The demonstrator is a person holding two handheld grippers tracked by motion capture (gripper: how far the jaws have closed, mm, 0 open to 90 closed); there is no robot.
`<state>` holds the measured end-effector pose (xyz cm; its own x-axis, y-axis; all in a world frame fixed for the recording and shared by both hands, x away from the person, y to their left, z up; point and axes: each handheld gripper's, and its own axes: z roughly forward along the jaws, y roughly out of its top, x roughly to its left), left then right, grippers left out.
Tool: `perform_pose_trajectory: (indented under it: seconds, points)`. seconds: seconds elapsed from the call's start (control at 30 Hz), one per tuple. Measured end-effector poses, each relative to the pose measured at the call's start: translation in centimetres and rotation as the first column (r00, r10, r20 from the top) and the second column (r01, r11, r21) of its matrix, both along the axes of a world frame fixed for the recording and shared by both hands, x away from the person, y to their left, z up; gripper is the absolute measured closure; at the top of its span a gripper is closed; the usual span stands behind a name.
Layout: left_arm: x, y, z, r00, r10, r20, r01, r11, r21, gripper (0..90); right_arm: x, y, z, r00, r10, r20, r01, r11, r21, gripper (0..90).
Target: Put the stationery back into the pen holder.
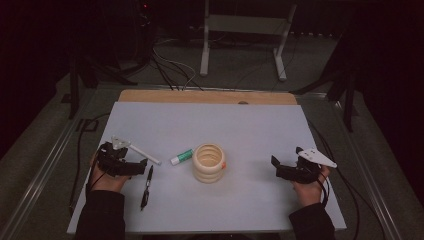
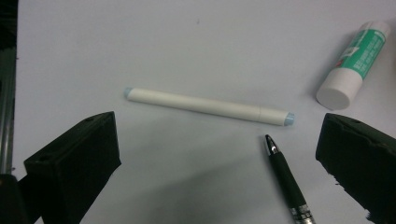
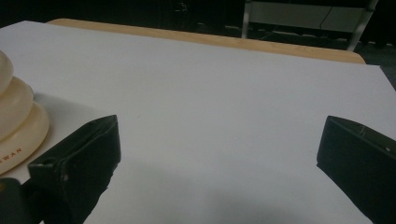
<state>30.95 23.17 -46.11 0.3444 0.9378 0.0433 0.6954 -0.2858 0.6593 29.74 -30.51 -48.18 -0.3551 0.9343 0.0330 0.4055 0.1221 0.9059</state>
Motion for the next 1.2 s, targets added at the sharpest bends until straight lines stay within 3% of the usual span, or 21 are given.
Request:
perform_pose_trajectory:
  seconds: [0.3,0.6,1.0,1.13,1.2]
  points:
    - [0.4,-0.7,-0.3,0.9984,0.004,-0.057,-0.004,0.9999,0.011,0.1,0.0,0.0,0.0,1.0,0.0,-0.002,0.0,1.0,0.001,0.0]
    - [0.8,-1.6,-1.1,0.9917,0.003,-0.129,0.001,0.9994,0.034,0.2,0.1,-0.1,0.0,1.0,-0.003,-0.005,0.003,1.0,0.005,0.0]
    - [1.3,-2.2,-1.9,0.9845,-0.018,-0.174,0.024,0.9992,0.031,3.3,0.1,-0.1,-0.1,0.9999,-0.004,-0.01,0.004,1.0,0.005,0.0]
    - [1.4,-2.7,-1.9,0.9833,-0.014,-0.182,0.023,0.9987,0.045,8.5,0.1,-0.1,-0.1,0.9999,-0.004,-0.012,0.004,1.0,0.005,0.0]
    - [1.4,-2.8,-2.0,0.9822,-0.011,-0.188,0.018,0.9992,0.035,18.2,0.1,-0.1,-0.1,0.9999,-0.004,-0.012,0.004,1.0,0.006,0.0]
